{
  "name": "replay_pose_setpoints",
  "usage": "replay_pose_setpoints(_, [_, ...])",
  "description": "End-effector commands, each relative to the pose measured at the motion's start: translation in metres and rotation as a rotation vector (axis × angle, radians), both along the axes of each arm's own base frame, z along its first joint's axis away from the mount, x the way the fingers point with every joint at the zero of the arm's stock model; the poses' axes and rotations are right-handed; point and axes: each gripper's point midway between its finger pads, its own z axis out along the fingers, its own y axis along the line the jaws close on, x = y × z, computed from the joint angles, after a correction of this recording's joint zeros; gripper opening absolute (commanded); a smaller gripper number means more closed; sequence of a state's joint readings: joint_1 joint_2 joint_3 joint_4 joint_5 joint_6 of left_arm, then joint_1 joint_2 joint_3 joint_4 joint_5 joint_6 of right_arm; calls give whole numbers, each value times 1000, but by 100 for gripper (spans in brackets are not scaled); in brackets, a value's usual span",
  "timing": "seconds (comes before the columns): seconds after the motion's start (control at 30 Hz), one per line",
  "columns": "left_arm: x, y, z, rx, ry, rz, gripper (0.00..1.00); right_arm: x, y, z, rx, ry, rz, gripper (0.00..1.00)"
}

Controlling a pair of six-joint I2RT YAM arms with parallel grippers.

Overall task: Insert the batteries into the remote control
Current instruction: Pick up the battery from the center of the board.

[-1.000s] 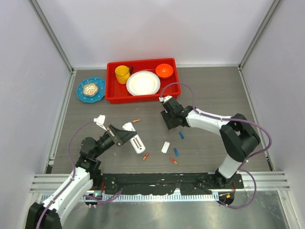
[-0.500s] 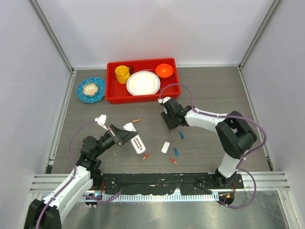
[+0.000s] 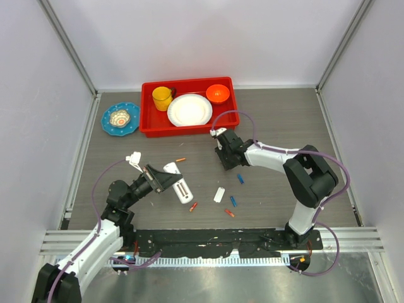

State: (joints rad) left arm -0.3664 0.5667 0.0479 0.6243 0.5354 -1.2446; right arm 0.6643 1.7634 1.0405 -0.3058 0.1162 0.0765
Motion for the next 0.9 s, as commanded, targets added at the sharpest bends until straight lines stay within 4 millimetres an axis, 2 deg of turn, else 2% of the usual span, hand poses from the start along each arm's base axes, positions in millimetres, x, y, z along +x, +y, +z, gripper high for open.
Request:
replay_pose_setpoints(0.0, [-3,0,7,-10,-62,-8,0,3,9,4,45,-4,-10,27])
replay_pose_setpoints(0.2, [-2,1,5,-11,-56,3,0,0,16,11,115,-2,-52,22])
replay_pose_setpoints(0.33, [-1,1,5,-10,-55,6,0,0,14,14,104,-15,-66,32])
replay_pose_setpoints(0.5, [0,0,3,-7,-48,7,0,0,12,13,93,-15,-73,33])
replay_pose_setpoints(0.77, [2,1,4,-9,-49,15,0,-1,10,6,80,-1,-76,22])
replay_pose_setpoints(0.8, [3,1,5,-10,-49,18,0,-3,9,4,76,7,-79,20])
replay_pose_setpoints(0.87, [3,0,6,-12,-49,18,0,-3,10,4,75,11,-83,6])
